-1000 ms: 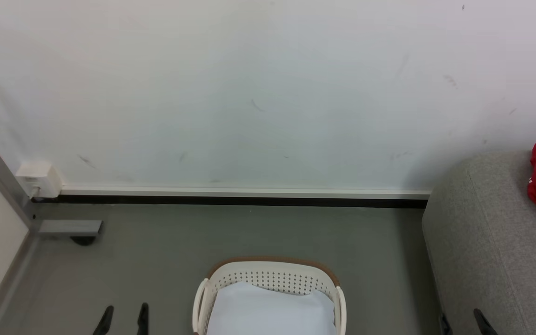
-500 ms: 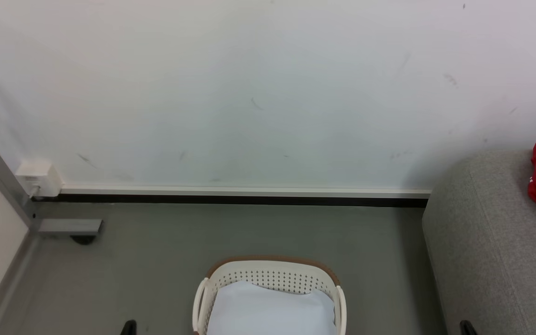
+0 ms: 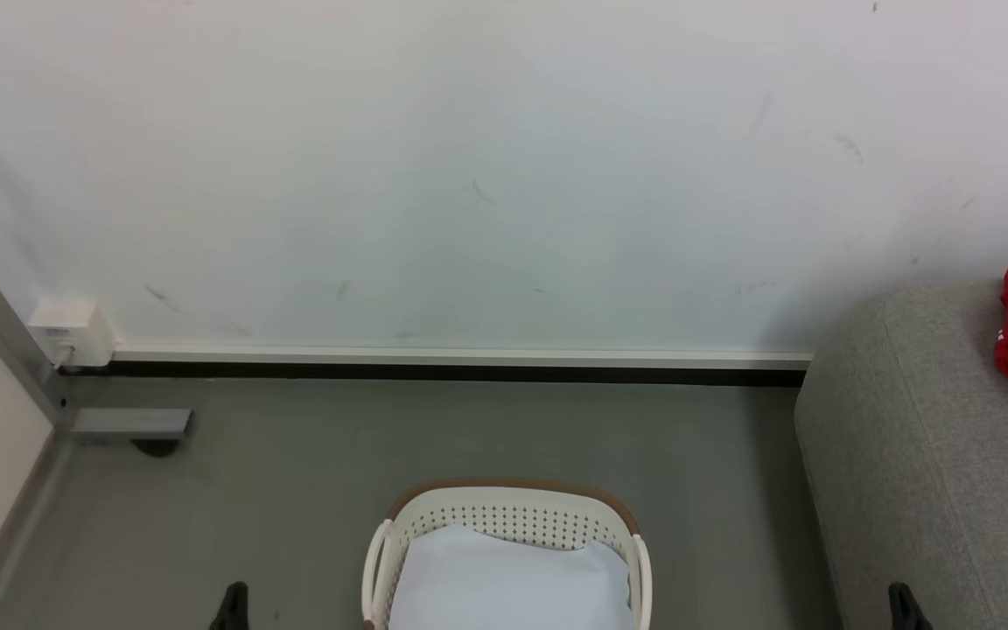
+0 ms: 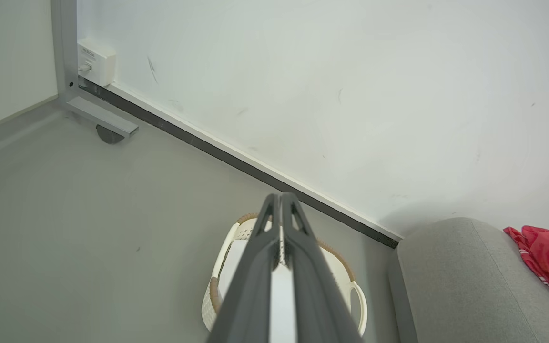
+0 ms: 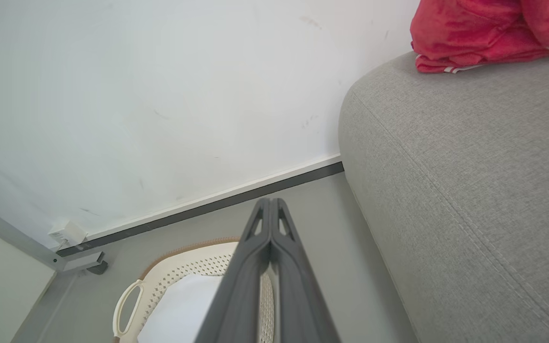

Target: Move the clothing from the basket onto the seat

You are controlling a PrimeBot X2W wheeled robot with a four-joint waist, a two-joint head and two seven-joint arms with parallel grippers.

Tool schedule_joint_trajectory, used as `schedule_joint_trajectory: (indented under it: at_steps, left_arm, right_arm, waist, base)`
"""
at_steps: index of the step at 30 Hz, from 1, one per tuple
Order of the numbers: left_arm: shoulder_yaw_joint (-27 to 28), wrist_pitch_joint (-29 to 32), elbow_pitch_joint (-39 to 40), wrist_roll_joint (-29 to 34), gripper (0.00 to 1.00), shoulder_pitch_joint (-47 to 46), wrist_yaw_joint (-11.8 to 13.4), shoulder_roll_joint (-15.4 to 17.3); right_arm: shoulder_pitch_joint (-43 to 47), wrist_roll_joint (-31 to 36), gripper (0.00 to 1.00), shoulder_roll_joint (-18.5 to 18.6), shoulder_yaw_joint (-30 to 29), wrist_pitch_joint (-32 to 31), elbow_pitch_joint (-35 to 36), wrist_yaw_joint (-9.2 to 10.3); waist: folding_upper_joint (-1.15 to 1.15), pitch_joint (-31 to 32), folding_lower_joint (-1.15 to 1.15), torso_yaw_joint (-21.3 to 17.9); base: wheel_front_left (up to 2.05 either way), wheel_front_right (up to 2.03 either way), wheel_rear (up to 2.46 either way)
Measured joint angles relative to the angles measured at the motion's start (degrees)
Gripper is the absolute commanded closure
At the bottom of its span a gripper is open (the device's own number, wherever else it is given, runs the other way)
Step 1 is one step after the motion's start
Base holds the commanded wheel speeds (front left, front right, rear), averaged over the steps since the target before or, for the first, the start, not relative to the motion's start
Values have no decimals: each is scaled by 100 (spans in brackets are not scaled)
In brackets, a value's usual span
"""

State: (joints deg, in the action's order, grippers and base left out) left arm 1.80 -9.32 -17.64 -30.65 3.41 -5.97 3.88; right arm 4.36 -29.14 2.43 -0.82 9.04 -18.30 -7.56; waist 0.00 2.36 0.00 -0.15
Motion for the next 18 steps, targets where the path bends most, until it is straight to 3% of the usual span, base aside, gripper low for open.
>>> schedule_joint_trajectory:
  at_steps: [18]
  left_arm:
    - [122,386,103,-1497,100,-227,-14,-25]
  right_arm:
    - [-261,-1562,100,0,-146,-388,109,0]
  waist:
    - [0,-44,0,3]
  base:
    - [0,0,0]
